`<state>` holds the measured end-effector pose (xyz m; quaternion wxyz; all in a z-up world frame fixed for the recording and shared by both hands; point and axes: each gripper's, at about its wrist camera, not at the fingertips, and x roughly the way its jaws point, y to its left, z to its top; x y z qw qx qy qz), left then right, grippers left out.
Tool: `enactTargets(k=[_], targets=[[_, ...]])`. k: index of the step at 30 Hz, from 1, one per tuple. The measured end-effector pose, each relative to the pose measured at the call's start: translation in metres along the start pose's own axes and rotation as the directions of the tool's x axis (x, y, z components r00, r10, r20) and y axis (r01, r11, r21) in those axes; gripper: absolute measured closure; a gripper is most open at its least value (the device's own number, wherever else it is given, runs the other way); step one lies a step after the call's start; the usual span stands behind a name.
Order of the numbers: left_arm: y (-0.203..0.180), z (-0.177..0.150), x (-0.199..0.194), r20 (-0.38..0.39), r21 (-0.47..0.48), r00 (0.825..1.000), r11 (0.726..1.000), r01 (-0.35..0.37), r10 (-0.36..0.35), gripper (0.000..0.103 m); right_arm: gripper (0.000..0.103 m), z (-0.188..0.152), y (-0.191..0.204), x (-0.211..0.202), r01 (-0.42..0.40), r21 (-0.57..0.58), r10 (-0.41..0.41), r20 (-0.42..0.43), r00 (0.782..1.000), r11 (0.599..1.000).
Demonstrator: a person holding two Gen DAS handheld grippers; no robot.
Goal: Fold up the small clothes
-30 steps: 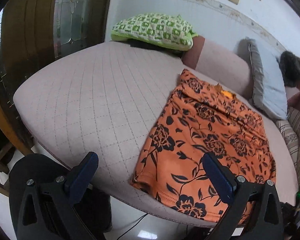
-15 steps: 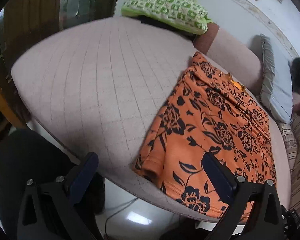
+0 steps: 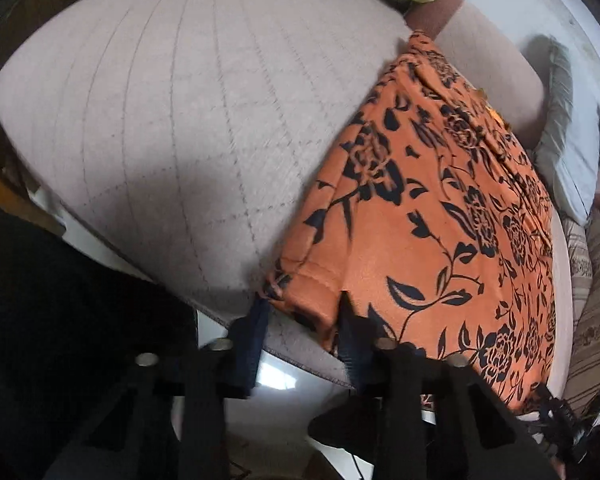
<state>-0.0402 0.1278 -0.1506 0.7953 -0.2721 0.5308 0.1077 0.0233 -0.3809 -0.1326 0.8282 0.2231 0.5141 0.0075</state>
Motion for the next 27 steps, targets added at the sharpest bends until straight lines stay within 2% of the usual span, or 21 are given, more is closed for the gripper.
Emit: enactTargets(k=[3,4,5,6,7,8,11,13,16,20,24,27], targets=[[-0.005,-0.001,-0.004,0.028,0.022,1.000,1.000,0.002,-0.003,0.096,0.067,-0.003,0.002,0.002,-0.005,-0.007,0.004,-0.013,1.000,1.000],[-0.005,-0.002,-0.006,0.036,0.023,0.999,1.000,0.011,-0.012,0.097,0.072,-0.002,0.002,0.005,-0.021,-0.007,0.021,-0.028,0.999,1.000],[-0.005,-0.001,-0.011,0.052,0.021,0.998,1.000,0.021,-0.022,0.097,0.082,-0.003,0.001,0.003,-0.035,-0.008,0.035,-0.037,0.999,0.999],[-0.004,0.001,-0.018,0.074,0.022,0.997,0.999,0.037,-0.038,0.098,0.089,-0.002,0.001,0.002,-0.057,-0.009,0.057,-0.050,0.997,0.998],[-0.005,0.003,-0.029,0.108,0.030,0.992,0.998,0.061,-0.064,0.098,0.092,-0.002,0.000,0.000,-0.074,-0.004,0.073,-0.057,0.996,0.997],[-0.008,0.003,-0.041,0.150,0.050,0.985,0.995,0.081,-0.087,0.098,0.095,0.000,-0.004,-0.005,-0.124,0.020,0.125,-0.063,0.990,0.992],[-0.017,0.004,-0.059,0.229,0.110,0.968,0.991,0.076,-0.100,0.098,0.095,0.006,-0.016,-0.026,-0.228,0.070,0.231,-0.028,0.973,0.971],[-0.017,0.007,-0.055,0.219,0.113,0.971,0.991,0.070,-0.094,0.098,0.095,0.011,-0.024,-0.032,-0.265,0.097,0.267,-0.009,0.964,0.959],[-0.017,0.014,-0.043,0.172,0.084,0.981,0.994,0.071,-0.085,0.098,0.095,0.012,-0.032,-0.024,-0.280,0.130,0.286,-0.034,0.958,0.951],[-0.023,0.020,-0.055,0.187,0.109,0.977,0.991,0.079,-0.099,0.098,0.095,0.009,-0.033,-0.017,-0.318,0.162,0.330,-0.052,0.943,0.934],[-0.041,0.050,-0.083,0.260,0.148,0.955,0.983,0.104,-0.140,0.099,0.095,0.038,-0.024,-0.028,-0.401,0.168,0.408,-0.006,0.913,0.900],[-0.066,0.098,-0.096,0.303,0.169,0.934,0.975,0.143,-0.189,0.099,0.095,0.078,-0.008,-0.041,-0.462,0.134,0.462,0.036,0.886,0.877]])
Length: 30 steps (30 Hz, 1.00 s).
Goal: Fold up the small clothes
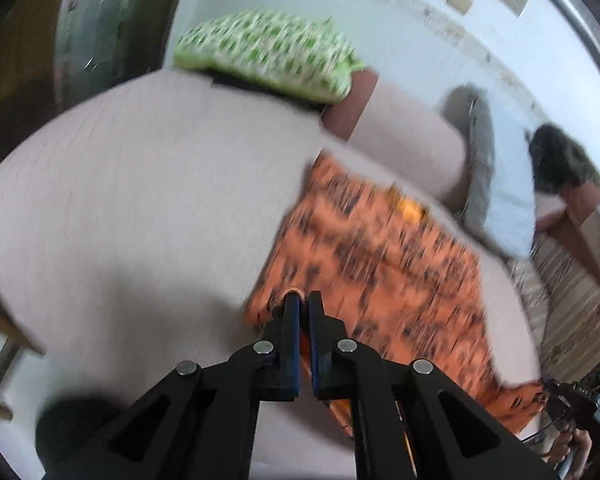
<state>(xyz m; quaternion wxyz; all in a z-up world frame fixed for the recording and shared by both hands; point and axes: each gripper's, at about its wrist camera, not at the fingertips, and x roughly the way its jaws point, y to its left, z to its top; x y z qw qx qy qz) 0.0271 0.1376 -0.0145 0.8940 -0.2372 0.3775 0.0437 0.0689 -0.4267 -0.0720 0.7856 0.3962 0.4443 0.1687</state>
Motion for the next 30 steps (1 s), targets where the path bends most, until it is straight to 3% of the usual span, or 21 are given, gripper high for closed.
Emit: enactTargets(k=[2,5,8,10,13,14,15,16,18,20,23,24,26,28,30], targets=[[-0.017,0.040,0.021,0.026,0.024,1.000,1.000,0.013,-0.014,0.099,0.096,0.046,0.025,0.006,-0.048,-0.039,0.049,0.034,0.998,0.998],[-0.031,0.070,0.047,0.046,0.024,0.999,1.000,0.003,-0.005,0.099,0.096,0.103,0.053,0.026,-0.035,-0.109,0.043,0.072,0.996,0.993],[-0.034,0.072,0.067,0.036,0.047,0.999,0.998,-0.028,0.027,0.099,0.096,0.137,0.064,0.051,0.011,-0.118,0.000,0.089,0.996,0.993],[-0.028,0.058,0.065,0.024,0.046,0.999,0.998,-0.041,0.040,0.099,0.092,0.138,0.057,0.061,0.028,-0.086,-0.021,0.080,0.997,0.996],[-0.015,0.030,0.061,-0.012,0.037,0.999,0.998,-0.049,0.049,0.099,0.084,0.108,0.034,0.058,0.068,-0.046,-0.066,0.041,0.997,0.997],[-0.010,0.019,0.057,-0.021,0.024,0.999,0.999,-0.049,0.049,0.099,0.067,0.091,0.023,0.053,0.078,-0.021,-0.078,0.018,0.997,0.997],[-0.006,0.009,0.053,-0.022,0.018,0.999,0.999,-0.048,0.048,0.099,0.036,0.079,0.015,0.047,0.077,-0.002,-0.077,0.000,0.997,0.997],[-0.003,0.002,0.049,-0.023,0.027,0.998,0.998,-0.052,0.052,0.099,0.025,0.059,0.002,0.036,0.086,0.040,-0.086,-0.013,0.996,0.995],[0.001,-0.011,0.045,-0.024,0.062,0.996,0.995,-0.080,0.082,0.099,0.023,0.036,-0.012,0.016,0.091,0.072,-0.091,0.002,0.996,0.993],[0.006,-0.018,0.048,-0.080,0.080,0.992,0.992,-0.093,0.099,0.091,0.023,0.010,-0.022,0.002,0.055,0.090,-0.052,-0.032,0.998,0.994],[0.014,-0.019,0.049,-0.139,0.044,0.987,0.996,-0.075,0.081,0.064,0.023,-0.022,-0.033,-0.007,0.035,0.171,-0.018,-0.103,0.994,0.985],[0.015,-0.016,0.051,-0.155,0.030,0.985,0.997,-0.078,0.082,0.046,0.023,-0.029,-0.035,-0.006,0.048,0.193,-0.025,-0.120,0.992,0.980],[0.014,-0.007,0.052,-0.164,-0.017,0.985,0.998,-0.057,0.054,0.043,0.023,-0.043,-0.037,0.000,0.047,0.232,-0.012,-0.149,0.989,0.972],[0.005,0.006,0.066,-0.203,-0.008,0.979,0.999,-0.032,0.030,0.027,0.023,-0.048,-0.035,0.010,0.022,0.261,0.019,-0.151,0.988,0.965],[0.002,0.019,0.087,-0.254,-0.026,0.967,0.999,-0.031,0.023,0.027,0.023,-0.049,-0.034,0.021,-0.002,0.298,0.051,-0.156,0.987,0.954]])
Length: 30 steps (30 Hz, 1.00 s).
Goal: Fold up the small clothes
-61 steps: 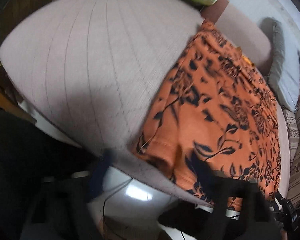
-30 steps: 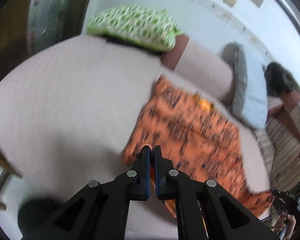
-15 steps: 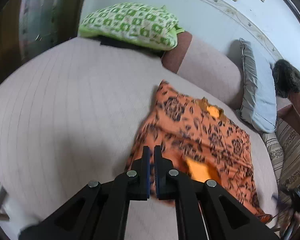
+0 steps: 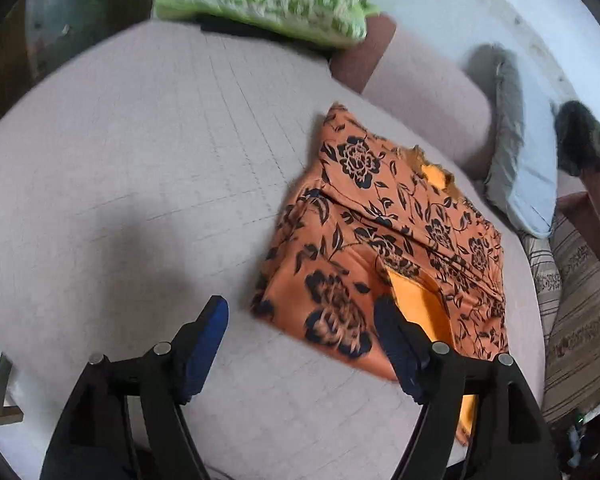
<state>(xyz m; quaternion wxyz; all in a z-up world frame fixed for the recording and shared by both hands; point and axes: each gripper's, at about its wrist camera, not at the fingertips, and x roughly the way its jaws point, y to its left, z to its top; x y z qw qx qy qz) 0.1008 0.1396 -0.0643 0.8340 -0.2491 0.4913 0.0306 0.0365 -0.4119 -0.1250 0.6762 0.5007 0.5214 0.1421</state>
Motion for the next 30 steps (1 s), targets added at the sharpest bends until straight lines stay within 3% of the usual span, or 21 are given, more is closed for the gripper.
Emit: enactTargets(k=[3,5,7,8,10,11,12,13,15,16,17,18,19,20,21,22,23,24,27,28,30], targets=[[0.005,0.026,0.024,-0.075,-0.096,0.997,0.995,-0.014,0.007,0.027,0.023,0.003,0.003,0.014,-0.007,0.020,0.007,-0.006,1.000,1.000],[0.004,0.040,0.039,-0.105,-0.094,0.994,0.996,-0.003,-0.007,0.027,0.023,0.003,0.008,0.016,-0.017,-0.004,0.017,-0.006,1.000,1.000],[0.001,0.048,0.052,-0.157,-0.072,0.986,0.997,0.040,-0.051,0.035,0.023,0.004,0.012,0.016,-0.002,-0.036,0.002,-0.007,1.000,0.999],[-0.006,0.053,0.054,-0.133,0.010,0.988,0.997,0.082,-0.080,0.036,0.023,0.004,0.013,0.016,-0.002,-0.050,0.002,-0.007,1.000,0.999],[-0.017,0.053,0.049,-0.049,0.185,0.999,0.983,0.015,-0.006,0.036,0.023,0.005,0.017,0.006,0.004,-0.111,-0.001,0.022,1.000,0.994],[-0.023,0.050,0.047,-0.004,0.299,1.000,0.954,-0.009,0.010,0.036,0.023,0.003,0.027,-0.006,0.067,-0.209,-0.052,0.076,0.996,0.976],[-0.029,0.043,0.044,0.043,0.419,0.999,0.907,-0.031,0.014,0.036,0.023,0.002,0.033,-0.012,0.098,-0.253,-0.074,0.102,0.992,0.962],[-0.033,0.036,0.043,0.085,0.502,0.996,0.863,-0.056,0.016,0.036,0.023,-0.002,0.048,-0.024,0.169,-0.372,-0.123,0.146,0.982,0.913],[-0.037,0.018,0.044,0.130,0.640,0.991,0.762,-0.102,0.023,0.036,0.023,-0.015,0.070,-0.035,0.303,-0.570,-0.208,0.226,0.952,0.764],[-0.037,0.010,0.046,0.143,0.679,0.989,0.724,-0.118,0.027,0.036,0.023,-0.030,0.084,-0.035,0.398,-0.705,-0.282,0.283,0.917,0.586],[-0.037,0.006,0.048,0.151,0.699,0.988,0.704,-0.124,0.024,0.036,0.023,-0.041,0.088,-0.028,0.461,-0.774,-0.350,0.326,0.878,0.435],[-0.037,0.001,0.051,0.154,0.717,0.988,0.686,-0.125,0.018,0.036,0.023,-0.053,0.089,-0.017,0.498,-0.822,-0.411,0.367,0.834,0.275],[-0.037,-0.002,0.052,0.152,0.728,0.988,0.674,-0.124,0.017,0.036,0.024,-0.062,0.087,-0.009,0.505,-0.847,-0.445,0.392,0.805,0.167],[-0.039,-0.006,0.056,0.150,0.739,0.989,0.663,-0.124,0.018,0.036,0.024,-0.077,0.081,0.008,0.492,-0.871,-0.485,0.430,0.762,0.000],[-0.039,-0.007,0.060,0.149,0.745,0.989,0.655,-0.125,0.018,0.036,0.024,-0.084,0.076,0.016,0.471,-0.879,-0.496,0.443,0.747,-0.075],[-0.037,-0.009,0.058,0.149,0.752,0.989,0.648,-0.124,0.017,0.036,0.026,-0.097,0.069,0.031,0.432,-0.880,-0.500,0.469,0.728,-0.195],[-0.038,-0.009,0.059,0.147,0.757,0.989,0.642,-0.122,0.015,0.036,0.026,-0.107,0.066,0.041,0.399,-0.872,-0.489,0.489,0.722,-0.283],[-0.039,-0.008,0.058,0.143,0.761,0.990,0.638,-0.118,0.013,0.036,0.026,-0.112,0.063,0.046,0.377,-0.861,-0.477,0.504,0.720,-0.341],[-0.040,-0.007,0.060,0.142,0.758,0.990,0.641,-0.116,0.012,0.036,0.026,-0.131,0.054,0.065,0.269,-0.744,-0.377,0.574,0.727,-0.612],[-0.040,-0.007,0.060,0.141,0.756,0.990,0.644,-0.114,0.010,0.036,0.026,-0.132,0.052,0.070,0.243,-0.690,-0.342,0.594,0.728,-0.682],[-0.040,-0.006,0.061,0.142,0.753,0.990,0.648,-0.114,0.010,0.036,0.026,-0.127,0.049,0.075,0.204,-0.627,-0.304,0.605,0.736,-0.752]])
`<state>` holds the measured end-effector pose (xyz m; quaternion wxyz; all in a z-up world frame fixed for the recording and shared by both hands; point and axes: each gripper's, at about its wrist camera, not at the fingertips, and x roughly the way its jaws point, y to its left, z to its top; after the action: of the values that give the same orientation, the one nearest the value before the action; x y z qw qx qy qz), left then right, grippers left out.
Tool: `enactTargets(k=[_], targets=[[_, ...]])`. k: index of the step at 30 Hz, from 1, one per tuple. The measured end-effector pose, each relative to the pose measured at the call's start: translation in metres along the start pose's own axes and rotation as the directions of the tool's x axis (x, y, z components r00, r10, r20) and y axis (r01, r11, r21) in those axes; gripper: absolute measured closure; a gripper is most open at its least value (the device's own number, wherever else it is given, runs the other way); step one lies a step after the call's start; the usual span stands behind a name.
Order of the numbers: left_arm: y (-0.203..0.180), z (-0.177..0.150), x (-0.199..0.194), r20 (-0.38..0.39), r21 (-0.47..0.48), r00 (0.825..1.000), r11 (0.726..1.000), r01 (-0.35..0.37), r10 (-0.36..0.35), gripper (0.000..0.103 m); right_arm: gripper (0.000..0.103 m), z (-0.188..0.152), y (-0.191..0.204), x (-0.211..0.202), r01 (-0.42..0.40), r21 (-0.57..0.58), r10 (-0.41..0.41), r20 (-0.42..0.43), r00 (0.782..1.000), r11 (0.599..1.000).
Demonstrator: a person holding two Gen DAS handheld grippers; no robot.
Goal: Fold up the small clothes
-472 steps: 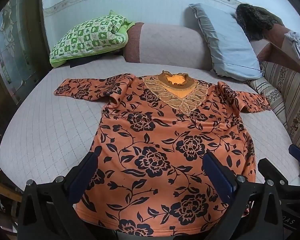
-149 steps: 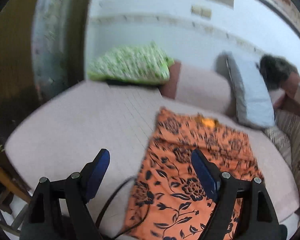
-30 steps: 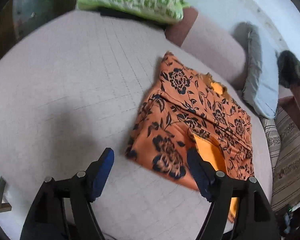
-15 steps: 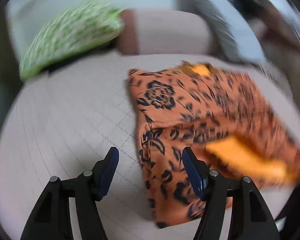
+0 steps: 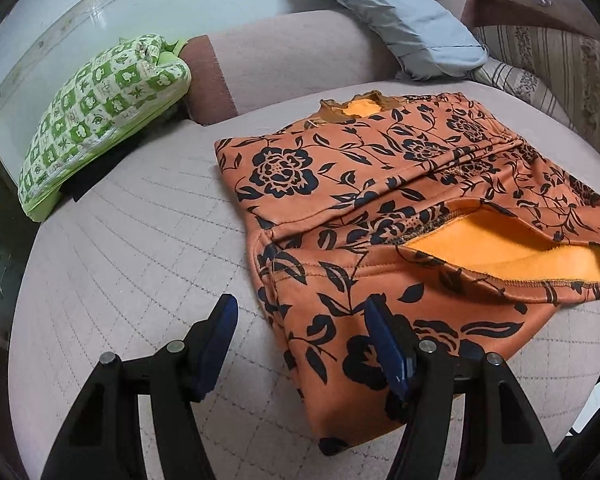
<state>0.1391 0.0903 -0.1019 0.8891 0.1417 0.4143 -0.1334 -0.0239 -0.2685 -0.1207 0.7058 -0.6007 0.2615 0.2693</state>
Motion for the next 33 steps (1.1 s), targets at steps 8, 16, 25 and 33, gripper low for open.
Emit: enactTargets(k=[8,16,25,33], targets=[[0.006,0.003,0.007,-0.005,-0.035,0.998,0.997,0.068,-0.068,0.036,0.074,0.010,-0.025,0.026,-0.190,0.026,0.189,0.030,0.981,0.981],[0.012,0.020,0.013,-0.009,-0.099,0.987,0.982,0.159,-0.161,0.036,0.075,0.000,-0.064,0.027,-0.340,0.402,0.321,0.115,0.940,0.850],[0.014,0.014,0.034,-0.120,-0.186,0.969,0.963,0.194,-0.218,0.059,0.075,-0.005,-0.066,0.029,-0.360,0.477,0.337,0.137,0.931,0.802],[0.014,0.011,0.018,-0.097,-0.237,0.971,0.953,0.189,-0.217,0.098,0.081,-0.020,-0.094,0.039,-0.463,0.637,0.405,0.247,0.880,0.616]])
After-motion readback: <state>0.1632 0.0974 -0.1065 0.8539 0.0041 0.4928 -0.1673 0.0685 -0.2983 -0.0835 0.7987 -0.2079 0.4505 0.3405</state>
